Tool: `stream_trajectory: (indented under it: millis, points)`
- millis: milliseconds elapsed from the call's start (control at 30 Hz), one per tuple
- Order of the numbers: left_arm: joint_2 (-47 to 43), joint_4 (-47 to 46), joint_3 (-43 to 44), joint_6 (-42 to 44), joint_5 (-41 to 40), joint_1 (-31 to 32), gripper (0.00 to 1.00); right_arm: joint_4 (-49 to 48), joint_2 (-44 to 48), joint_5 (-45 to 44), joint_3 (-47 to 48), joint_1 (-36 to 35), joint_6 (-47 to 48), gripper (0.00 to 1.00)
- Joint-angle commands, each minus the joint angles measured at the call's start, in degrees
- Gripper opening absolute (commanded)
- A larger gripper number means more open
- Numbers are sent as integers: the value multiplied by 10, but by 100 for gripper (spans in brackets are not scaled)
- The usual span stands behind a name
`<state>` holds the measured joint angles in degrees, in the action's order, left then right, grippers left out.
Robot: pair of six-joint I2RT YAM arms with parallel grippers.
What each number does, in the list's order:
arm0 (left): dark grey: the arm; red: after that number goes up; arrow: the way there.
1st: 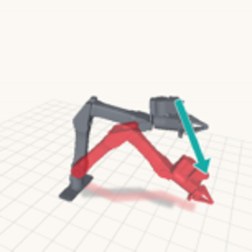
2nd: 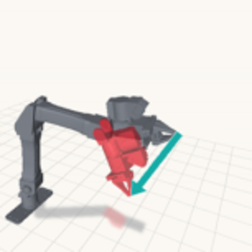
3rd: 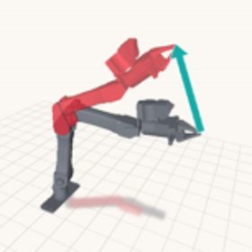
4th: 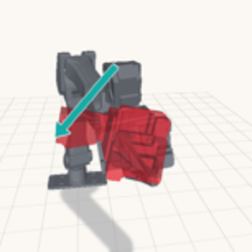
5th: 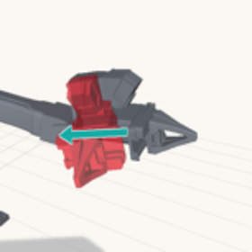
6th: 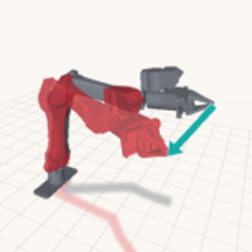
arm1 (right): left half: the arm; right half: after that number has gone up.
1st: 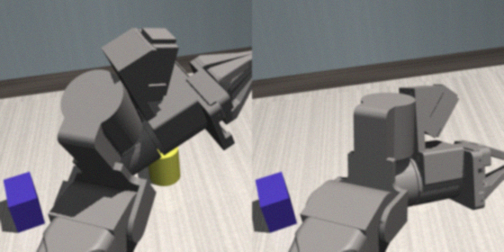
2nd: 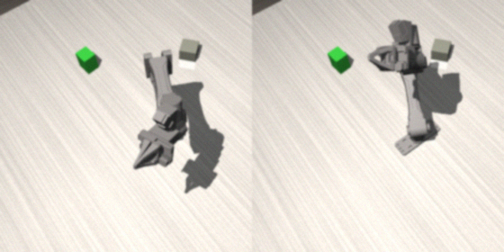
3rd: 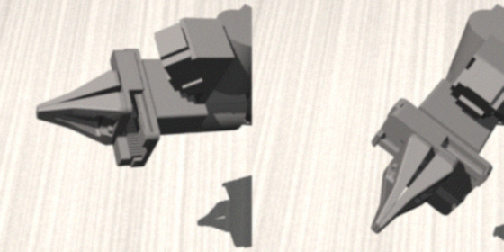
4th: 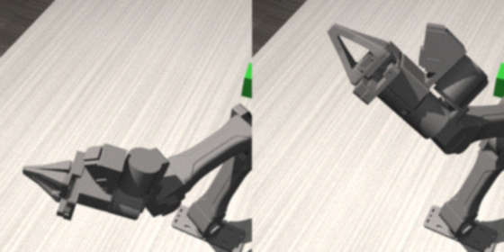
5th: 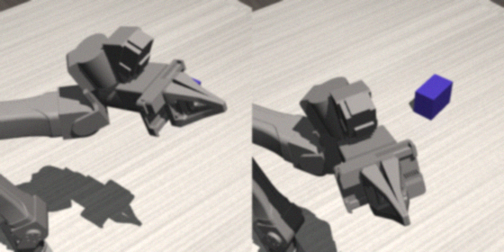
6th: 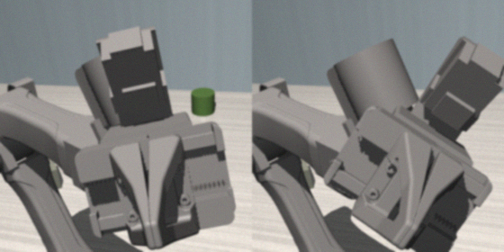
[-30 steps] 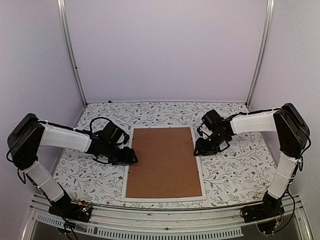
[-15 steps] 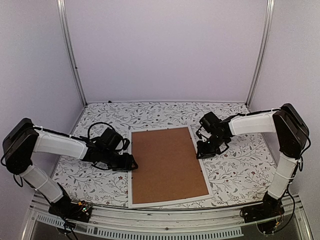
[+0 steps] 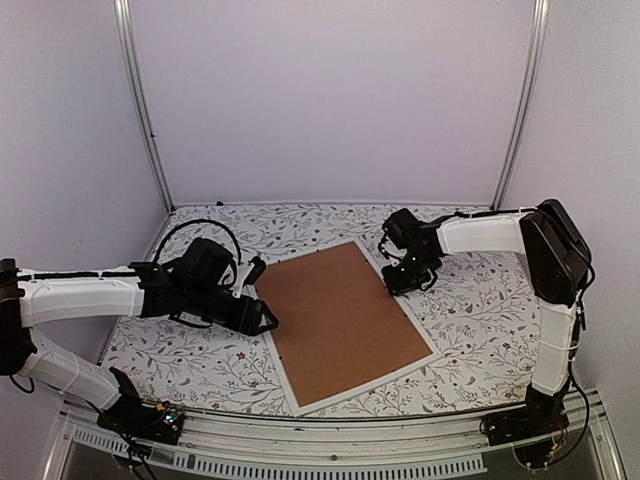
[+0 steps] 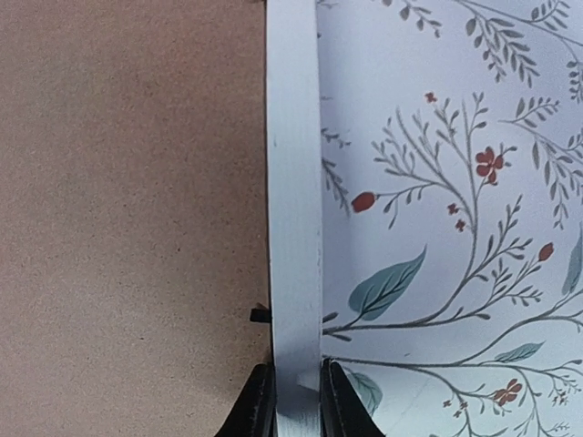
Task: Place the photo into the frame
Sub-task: Rotate the photo frame at the center of the board.
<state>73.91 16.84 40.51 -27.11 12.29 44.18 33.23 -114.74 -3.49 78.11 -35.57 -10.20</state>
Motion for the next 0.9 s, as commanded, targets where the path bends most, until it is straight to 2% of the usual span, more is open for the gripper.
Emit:
stream_trajectory:
  millis: [0,167,367,567,733,867]
  points:
    - [29,10,73,50,-83,-48,68,21,-36,-83,16,12,51,27]
    - [119,1,161,113,-139,-98,73,17,-9,-61,12,16,49,45]
    - [240,-9,240,176,-143,-160,78,6,65,5,-21,20,32,56]
    - [344,-23,307,220,-109,-186,79,3,117,75,-50,20,13,59]
    - [436,6,391,254,-117,-186,78,5,144,94,-73,20,2,60]
    - [490,27,435,270,-93,-187,77,4,155,98,-94,20,-3,60]
